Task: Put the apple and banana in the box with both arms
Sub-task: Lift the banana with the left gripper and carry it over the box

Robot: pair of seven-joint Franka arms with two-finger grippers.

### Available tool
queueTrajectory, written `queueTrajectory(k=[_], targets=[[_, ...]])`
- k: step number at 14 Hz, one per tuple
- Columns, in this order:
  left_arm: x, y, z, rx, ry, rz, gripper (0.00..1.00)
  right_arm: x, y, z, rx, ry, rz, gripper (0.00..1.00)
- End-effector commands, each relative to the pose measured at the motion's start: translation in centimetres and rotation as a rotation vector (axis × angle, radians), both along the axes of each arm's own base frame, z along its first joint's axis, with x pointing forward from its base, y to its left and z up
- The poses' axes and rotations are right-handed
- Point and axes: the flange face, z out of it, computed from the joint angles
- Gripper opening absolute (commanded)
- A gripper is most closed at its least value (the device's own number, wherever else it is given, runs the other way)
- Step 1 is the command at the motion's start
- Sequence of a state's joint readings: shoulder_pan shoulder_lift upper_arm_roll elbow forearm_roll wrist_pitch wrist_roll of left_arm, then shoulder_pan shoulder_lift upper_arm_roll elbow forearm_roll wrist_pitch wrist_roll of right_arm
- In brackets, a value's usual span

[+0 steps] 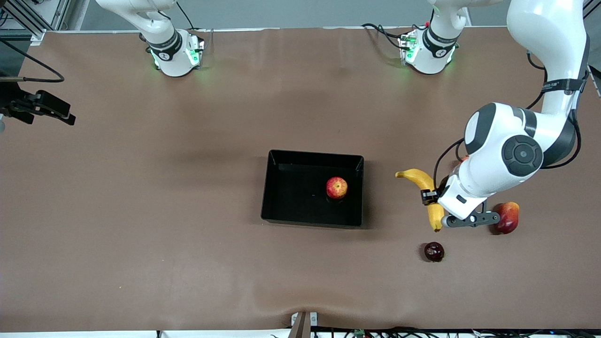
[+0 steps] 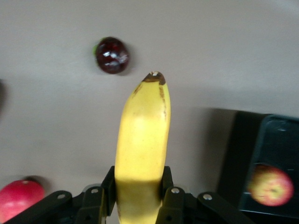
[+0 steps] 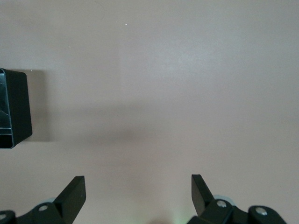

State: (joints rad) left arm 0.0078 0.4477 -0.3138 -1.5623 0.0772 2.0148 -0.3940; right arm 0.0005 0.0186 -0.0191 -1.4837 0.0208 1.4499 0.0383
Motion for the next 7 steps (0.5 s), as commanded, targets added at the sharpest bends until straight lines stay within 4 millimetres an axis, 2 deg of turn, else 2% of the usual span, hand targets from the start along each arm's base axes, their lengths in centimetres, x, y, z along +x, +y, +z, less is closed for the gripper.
queueTrajectory(k=[1, 7], targets=[[0.9, -3.1, 1.2, -0.044, -0.002, 0.044, 0.0, -0.2, 0.0, 0.5, -0.008, -0.003, 0.009, 1.0], [0.9, -11.7, 0.5, -0.073, 0.008, 0.109, 0.0, -0.2, 0.0, 0.6, -0.007, -0.005, 0.009, 1.0]])
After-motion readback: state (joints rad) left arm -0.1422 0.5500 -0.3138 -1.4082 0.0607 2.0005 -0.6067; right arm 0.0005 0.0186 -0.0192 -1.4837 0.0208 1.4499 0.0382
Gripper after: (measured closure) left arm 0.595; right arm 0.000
